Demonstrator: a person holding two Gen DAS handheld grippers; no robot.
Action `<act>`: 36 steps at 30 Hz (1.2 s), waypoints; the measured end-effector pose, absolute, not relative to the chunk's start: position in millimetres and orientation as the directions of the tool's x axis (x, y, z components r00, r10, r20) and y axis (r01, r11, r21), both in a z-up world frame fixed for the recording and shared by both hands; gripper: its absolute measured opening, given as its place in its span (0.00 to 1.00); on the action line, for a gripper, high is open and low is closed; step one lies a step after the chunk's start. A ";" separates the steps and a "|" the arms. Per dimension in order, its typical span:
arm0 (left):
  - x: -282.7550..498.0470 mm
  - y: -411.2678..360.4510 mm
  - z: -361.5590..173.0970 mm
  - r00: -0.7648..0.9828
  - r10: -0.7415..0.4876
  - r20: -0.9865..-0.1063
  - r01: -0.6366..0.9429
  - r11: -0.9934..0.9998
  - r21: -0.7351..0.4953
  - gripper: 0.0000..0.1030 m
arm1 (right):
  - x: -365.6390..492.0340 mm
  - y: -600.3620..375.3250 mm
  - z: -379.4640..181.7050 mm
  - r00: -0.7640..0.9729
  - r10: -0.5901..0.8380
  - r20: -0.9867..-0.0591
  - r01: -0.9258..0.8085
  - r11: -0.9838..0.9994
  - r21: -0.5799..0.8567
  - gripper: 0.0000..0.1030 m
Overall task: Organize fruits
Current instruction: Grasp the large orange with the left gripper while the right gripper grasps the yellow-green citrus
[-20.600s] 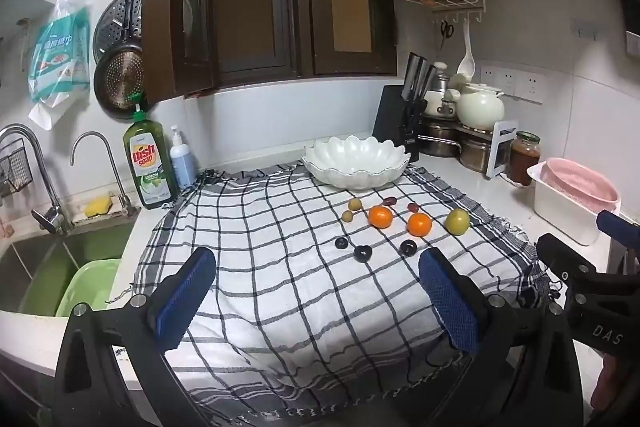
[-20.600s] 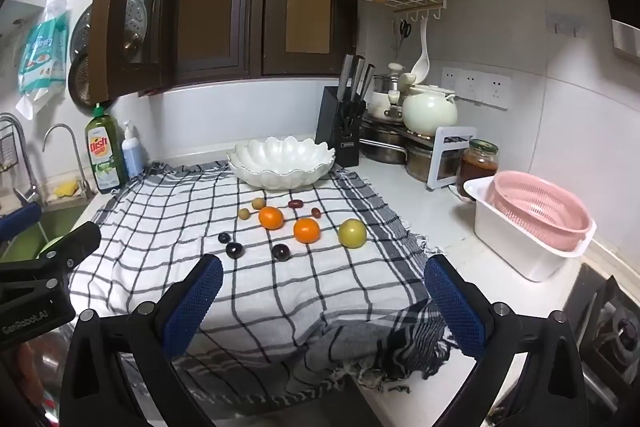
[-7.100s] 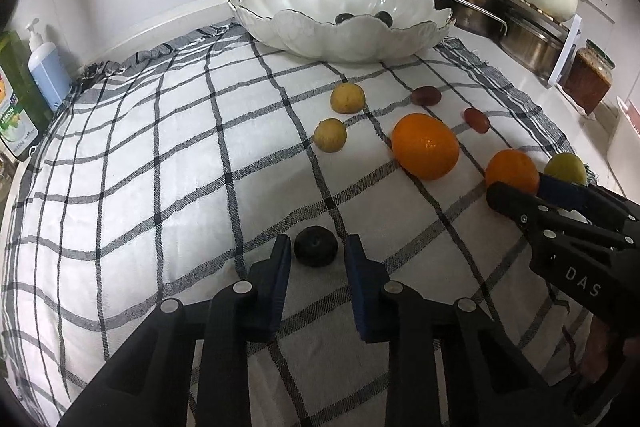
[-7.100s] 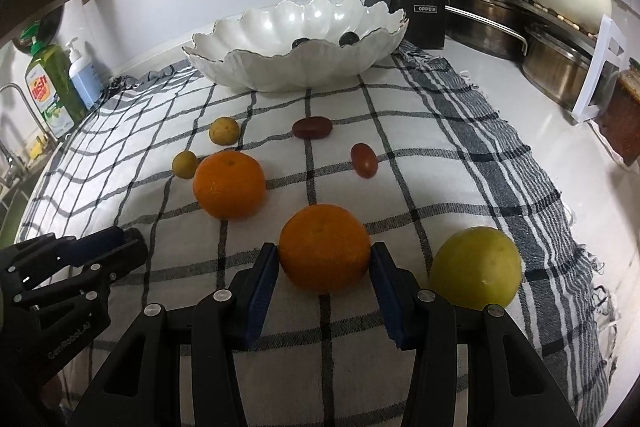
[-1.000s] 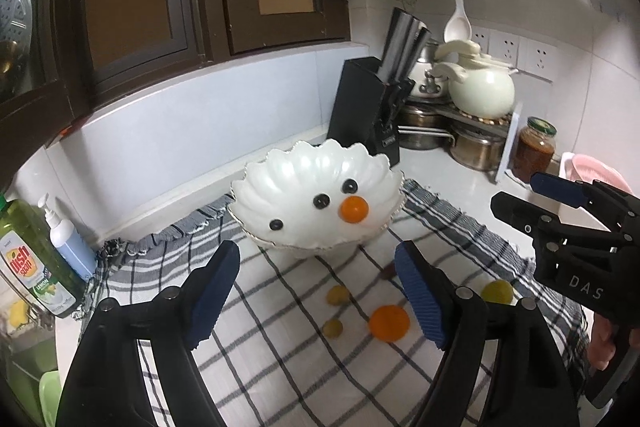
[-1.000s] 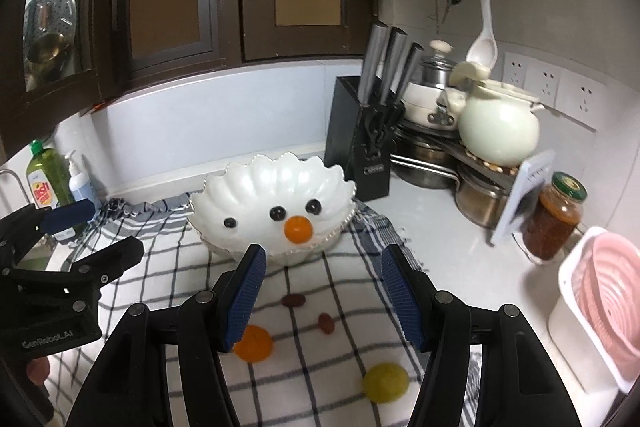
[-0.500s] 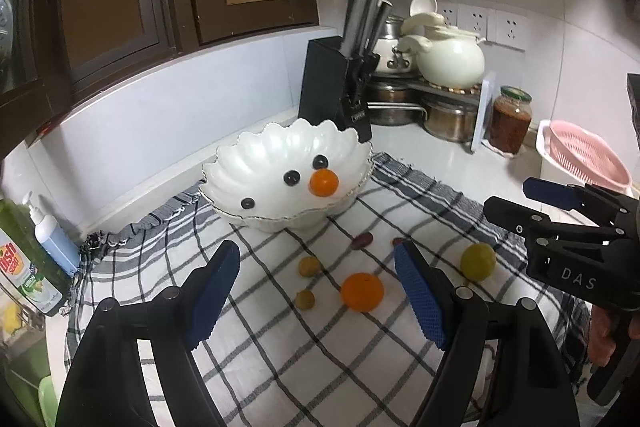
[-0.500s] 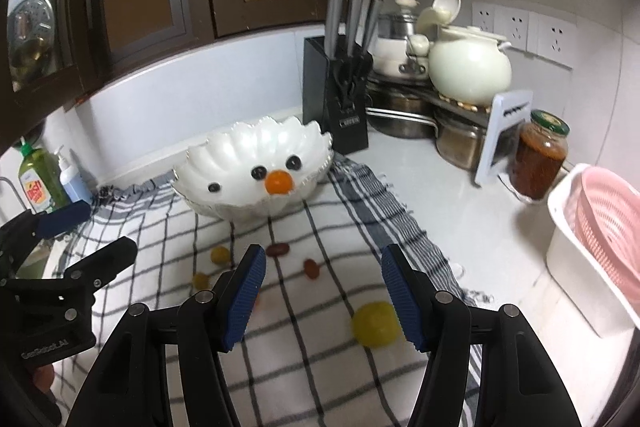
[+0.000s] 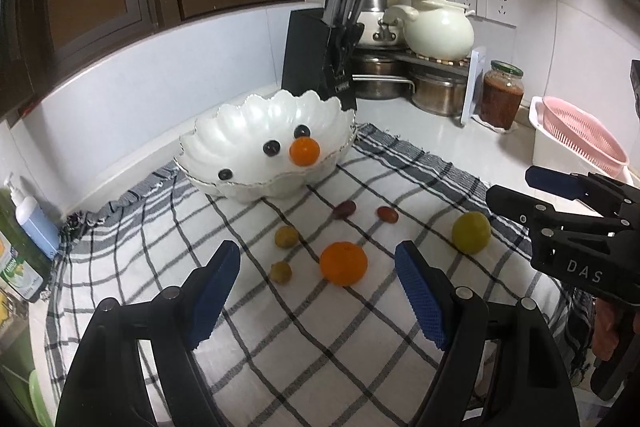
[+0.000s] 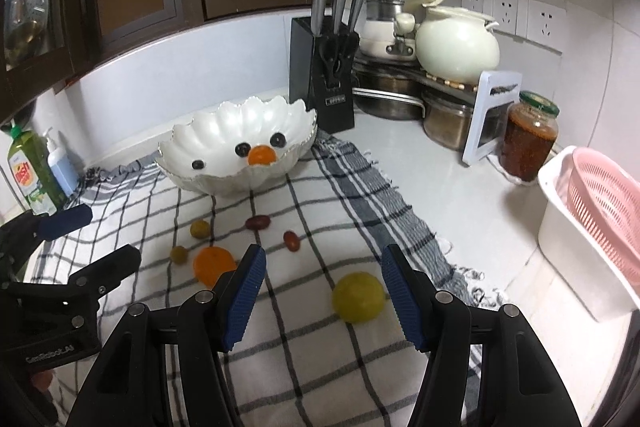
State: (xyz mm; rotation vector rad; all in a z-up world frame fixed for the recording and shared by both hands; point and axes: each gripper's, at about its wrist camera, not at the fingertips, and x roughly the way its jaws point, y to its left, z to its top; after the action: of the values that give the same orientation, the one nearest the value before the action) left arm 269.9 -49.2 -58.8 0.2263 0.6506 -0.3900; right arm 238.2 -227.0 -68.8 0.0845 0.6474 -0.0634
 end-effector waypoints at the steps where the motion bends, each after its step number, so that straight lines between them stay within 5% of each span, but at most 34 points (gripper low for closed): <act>1: 270.2 -50.0 -61.5 0.724 -0.281 -0.629 0.422 0.903 0.082 0.77 | 238.6 -227.6 -72.2 0.792 -0.031 -0.610 0.085 0.995 0.060 0.60; 36: 322.6 -89.9 -143.6 0.627 -0.233 -0.743 0.422 0.903 0.074 0.68 | 282.5 -261.7 -152.2 0.659 -0.006 -0.752 0.139 0.984 0.114 0.59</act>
State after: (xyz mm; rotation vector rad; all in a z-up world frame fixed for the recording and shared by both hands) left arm 322.6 -89.9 -143.6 0.2518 0.8109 -0.3799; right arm 282.5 -261.7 -152.2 0.1674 0.8482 -0.0825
